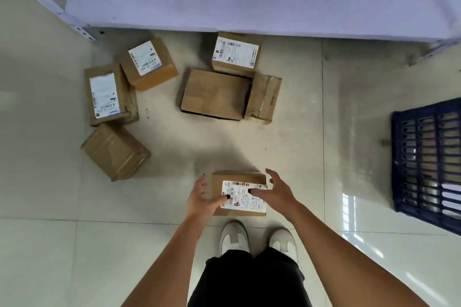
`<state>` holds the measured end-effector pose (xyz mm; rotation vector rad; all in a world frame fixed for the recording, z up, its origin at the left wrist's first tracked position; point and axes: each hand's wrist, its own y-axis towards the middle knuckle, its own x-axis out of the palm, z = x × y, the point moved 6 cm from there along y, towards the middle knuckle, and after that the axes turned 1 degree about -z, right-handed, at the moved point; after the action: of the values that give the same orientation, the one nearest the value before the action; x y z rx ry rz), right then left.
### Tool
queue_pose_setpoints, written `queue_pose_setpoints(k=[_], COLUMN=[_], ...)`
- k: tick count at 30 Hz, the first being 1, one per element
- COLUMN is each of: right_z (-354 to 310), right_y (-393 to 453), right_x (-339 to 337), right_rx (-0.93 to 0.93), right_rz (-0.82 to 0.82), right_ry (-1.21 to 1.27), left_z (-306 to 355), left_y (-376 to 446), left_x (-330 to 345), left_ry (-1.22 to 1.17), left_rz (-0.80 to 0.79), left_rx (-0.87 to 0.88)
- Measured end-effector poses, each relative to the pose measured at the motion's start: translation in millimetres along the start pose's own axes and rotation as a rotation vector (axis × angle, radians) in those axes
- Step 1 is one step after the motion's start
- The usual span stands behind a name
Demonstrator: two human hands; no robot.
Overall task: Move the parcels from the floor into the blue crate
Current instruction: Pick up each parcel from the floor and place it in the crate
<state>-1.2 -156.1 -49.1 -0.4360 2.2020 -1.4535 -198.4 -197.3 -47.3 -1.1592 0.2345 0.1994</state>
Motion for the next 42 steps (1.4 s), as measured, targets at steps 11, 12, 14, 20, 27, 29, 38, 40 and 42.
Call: queue_pose_setpoints(k=[11, 12, 14, 20, 27, 29, 38, 40, 42], right_z=[-4, -11, -27, -69, -71, -59, 30, 63, 99], right_y=[2, -8, -29, -92, -172, -197, -297, -297, -290], right_x=[-5, -14, -33, -113, -232, -273, -463, -496, -523], right_rx=[0.112, 0.106, 0.083, 0.005, -0.090, -0.113, -0.252, -0.246, -0.222], right_rz=[0.092, 0.100, 0.123, 0.217, 0.244, 0.248, 0.268, 0.279, 0.309], right_ry=[0.054, 0.073, 0.116, 0.221, 0.301, 0.298, 0.259, 0.294, 0.303], left_z=[8, 18, 43, 131, 210, 224, 263, 259, 249], left_y=[-7, -15, -34, -102, -199, -234, -375, -390, -398], left_x=[21, 19, 17, 28, 99, 132, 312, 354, 394], left_ry=[-0.027, -0.039, -0.051, -0.035, -0.034, -0.056, -0.139, -0.126, -0.131], left_rz=[-0.088, -0.088, -0.091, -0.102, -0.112, -0.128, -0.185, -0.225, -0.270], left_rx=[-0.031, -0.025, -0.002, 0.121, 0.201, 0.209, 0.331, 0.346, 0.339])
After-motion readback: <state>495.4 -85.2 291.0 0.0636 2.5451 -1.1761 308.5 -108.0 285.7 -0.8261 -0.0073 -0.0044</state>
